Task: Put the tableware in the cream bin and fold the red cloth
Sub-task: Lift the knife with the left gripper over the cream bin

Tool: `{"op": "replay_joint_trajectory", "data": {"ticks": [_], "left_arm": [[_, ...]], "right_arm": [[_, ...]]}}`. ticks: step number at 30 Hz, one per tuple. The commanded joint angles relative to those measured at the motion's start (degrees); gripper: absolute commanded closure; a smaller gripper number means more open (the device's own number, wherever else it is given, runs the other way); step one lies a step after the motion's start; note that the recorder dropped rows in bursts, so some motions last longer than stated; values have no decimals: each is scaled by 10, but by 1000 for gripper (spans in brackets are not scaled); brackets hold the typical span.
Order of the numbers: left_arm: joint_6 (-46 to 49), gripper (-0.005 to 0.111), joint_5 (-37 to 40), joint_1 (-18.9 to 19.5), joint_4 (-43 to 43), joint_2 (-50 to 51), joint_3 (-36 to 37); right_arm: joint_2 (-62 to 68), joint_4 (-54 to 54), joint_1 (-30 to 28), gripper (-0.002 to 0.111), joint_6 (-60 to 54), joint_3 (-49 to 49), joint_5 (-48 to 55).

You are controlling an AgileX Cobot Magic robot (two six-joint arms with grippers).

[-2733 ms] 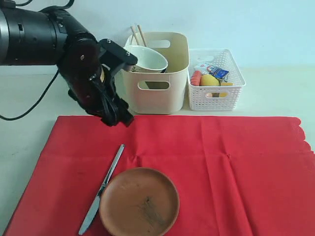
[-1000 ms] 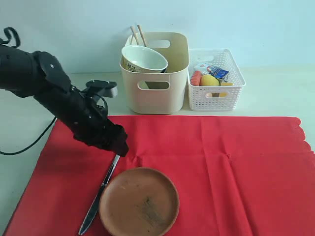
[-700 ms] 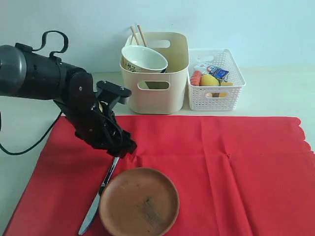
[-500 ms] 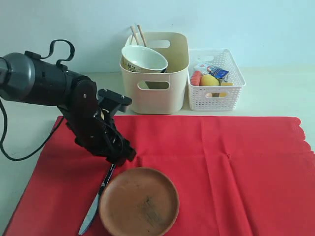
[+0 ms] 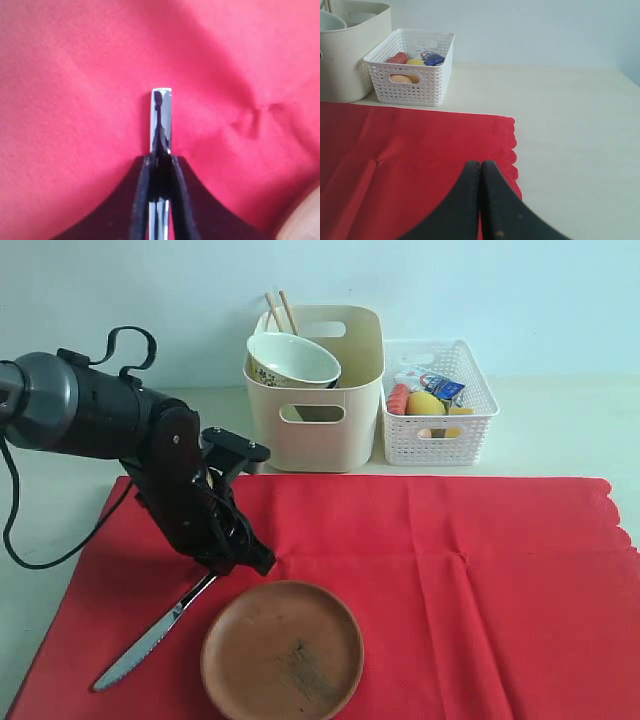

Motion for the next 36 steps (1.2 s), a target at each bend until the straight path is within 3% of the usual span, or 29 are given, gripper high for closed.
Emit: {"op": "replay_joint_trajectory", "data": {"ticks": [1, 14, 18, 26, 36], "left_arm": [[5, 107, 16, 2, 3, -25, 2], [9, 107, -11, 2, 3, -130, 2], [9, 107, -62, 2, 3, -185, 2], [5, 107, -325, 2, 3, -287, 2], [-88, 107, -643, 2, 3, -226, 2]], "right_arm": [[-3, -2, -4, 108, 0, 3, -7], [-3, -2, -4, 108, 0, 3, -7], [-3, -2, -4, 108, 0, 3, -7], [-3, -2, -4, 108, 0, 3, -7], [-3, -2, -4, 108, 0, 3, -7]]}}
